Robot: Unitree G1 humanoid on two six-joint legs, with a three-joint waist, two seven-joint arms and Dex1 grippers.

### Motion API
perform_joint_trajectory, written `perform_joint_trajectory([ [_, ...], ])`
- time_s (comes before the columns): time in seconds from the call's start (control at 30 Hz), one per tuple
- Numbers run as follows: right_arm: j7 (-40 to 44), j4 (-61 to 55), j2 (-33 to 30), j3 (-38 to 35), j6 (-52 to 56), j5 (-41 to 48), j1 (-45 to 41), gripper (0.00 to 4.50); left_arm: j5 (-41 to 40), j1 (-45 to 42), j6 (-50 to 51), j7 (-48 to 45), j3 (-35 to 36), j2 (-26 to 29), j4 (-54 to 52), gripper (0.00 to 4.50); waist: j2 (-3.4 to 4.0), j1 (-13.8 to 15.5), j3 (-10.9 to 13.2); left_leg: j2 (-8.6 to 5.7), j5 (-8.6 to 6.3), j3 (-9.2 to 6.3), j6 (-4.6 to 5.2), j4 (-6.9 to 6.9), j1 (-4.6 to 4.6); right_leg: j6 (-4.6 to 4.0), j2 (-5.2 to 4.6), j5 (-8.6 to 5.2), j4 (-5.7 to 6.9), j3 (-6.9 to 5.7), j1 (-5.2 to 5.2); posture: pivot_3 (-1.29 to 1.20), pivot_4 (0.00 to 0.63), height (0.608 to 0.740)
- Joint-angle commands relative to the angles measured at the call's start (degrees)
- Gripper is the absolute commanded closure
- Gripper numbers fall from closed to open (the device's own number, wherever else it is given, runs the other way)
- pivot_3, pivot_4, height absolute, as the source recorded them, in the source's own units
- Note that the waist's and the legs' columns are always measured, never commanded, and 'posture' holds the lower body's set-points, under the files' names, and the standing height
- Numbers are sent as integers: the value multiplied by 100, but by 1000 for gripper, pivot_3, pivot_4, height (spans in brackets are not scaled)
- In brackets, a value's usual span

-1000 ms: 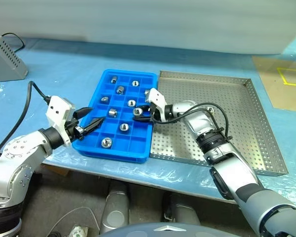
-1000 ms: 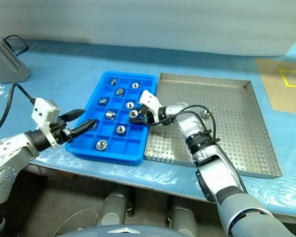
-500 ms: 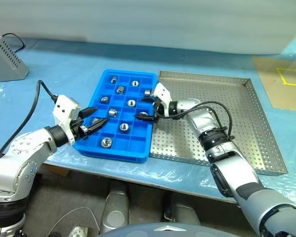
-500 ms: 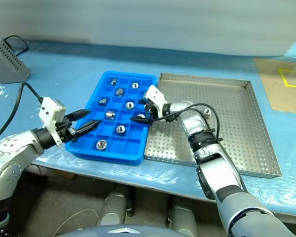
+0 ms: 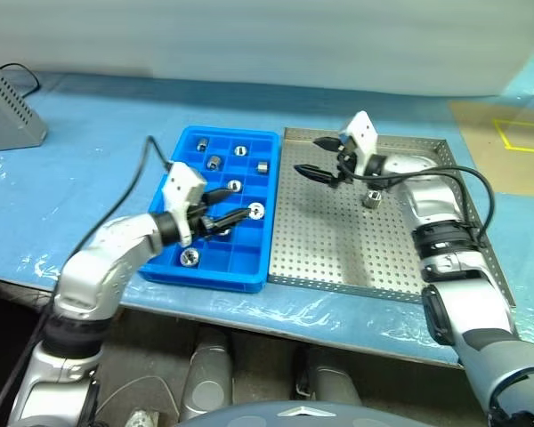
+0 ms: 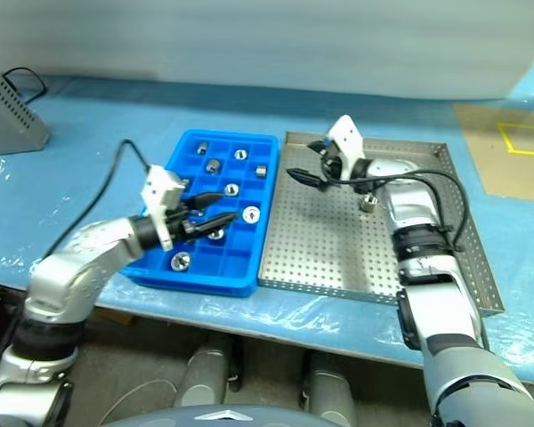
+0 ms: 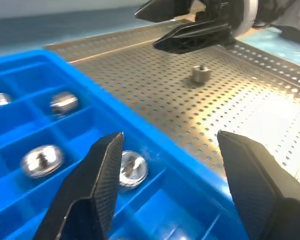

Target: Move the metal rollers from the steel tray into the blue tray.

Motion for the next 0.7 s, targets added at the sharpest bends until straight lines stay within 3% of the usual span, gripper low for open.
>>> perform_joint_trajectory([
  [0.03,-209,-86,-249,-229,-86,-34,148,138,134,-480,-331,-319,-232,-207,387,1338,0,-77,0,-2,-2,2,3,3,0,0,0,0,0,1,0,28,150,740],
  [0.23,-1132,545,-501,-560,-427,-248,553,138,166,-1085,-504,-743,-378,-545,1033,1338,0,-332,0,-3,-3,6,7,8,0,-2,0,1,2,2,-2,-61,150,740],
  [0.5,-1439,597,-225,-423,-701,-369,1013,138,233,-1370,-601,-973,-321,-706,1457,1338,4,-601,-1,-1,-8,12,17,26,0,-4,0,2,12,3,-1,-107,150,740],
  [0.7,-1678,900,-145,-499,-818,-432,911,138,195,-1350,-542,-974,-212,-731,1472,1338,4,-603,-1,1,-8,12,17,38,2,-4,0,3,26,3,0,-103,150,740],
])
